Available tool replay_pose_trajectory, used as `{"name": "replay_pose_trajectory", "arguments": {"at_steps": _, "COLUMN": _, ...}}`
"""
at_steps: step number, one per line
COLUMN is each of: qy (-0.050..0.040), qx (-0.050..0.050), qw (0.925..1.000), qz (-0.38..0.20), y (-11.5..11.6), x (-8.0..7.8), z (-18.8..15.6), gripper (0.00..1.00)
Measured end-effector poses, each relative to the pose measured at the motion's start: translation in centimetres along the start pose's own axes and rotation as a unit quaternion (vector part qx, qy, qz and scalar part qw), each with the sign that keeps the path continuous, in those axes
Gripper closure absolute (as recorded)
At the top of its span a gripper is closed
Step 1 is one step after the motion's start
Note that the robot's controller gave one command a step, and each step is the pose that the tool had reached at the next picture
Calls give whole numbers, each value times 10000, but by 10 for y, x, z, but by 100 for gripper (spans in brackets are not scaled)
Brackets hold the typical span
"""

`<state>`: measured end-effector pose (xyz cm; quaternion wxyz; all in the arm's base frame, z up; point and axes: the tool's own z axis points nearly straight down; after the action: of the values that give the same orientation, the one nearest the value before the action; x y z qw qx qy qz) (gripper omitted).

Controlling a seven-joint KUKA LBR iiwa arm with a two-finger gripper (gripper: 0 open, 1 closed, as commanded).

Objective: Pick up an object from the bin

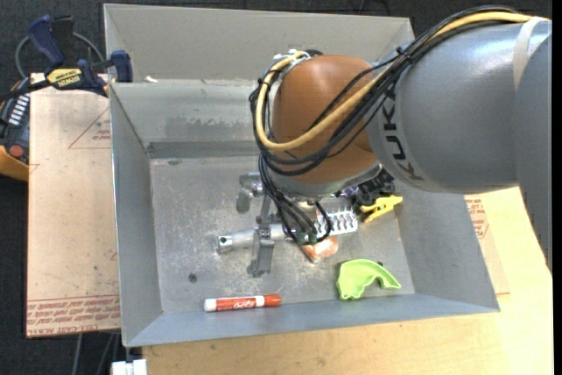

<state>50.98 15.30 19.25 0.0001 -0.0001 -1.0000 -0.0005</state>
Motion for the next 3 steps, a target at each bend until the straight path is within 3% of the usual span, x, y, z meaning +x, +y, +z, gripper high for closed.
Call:
{"name": "replay_pose_trajectory", "arguments": {"at_steps": 1, "qy": 24, "qx": -2, "qw": 9997, "qz": -230, "y": -13, "x": 21, "z": 84, "gripper": 0}}
{"name": "replay_pose_trajectory", "arguments": {"at_steps": 2, "qy": -23, "qx": 2, "qw": 9998, "qz": -187, "y": -55, "x": -3, "z": 53, "gripper": 0}}
{"name": "replay_pose_trajectory", "arguments": {"at_steps": 3, "qy": 28, "qx": -1, "qw": 9998, "qz": -200, "y": -35, "x": 4, "z": -16, "gripper": 0}}
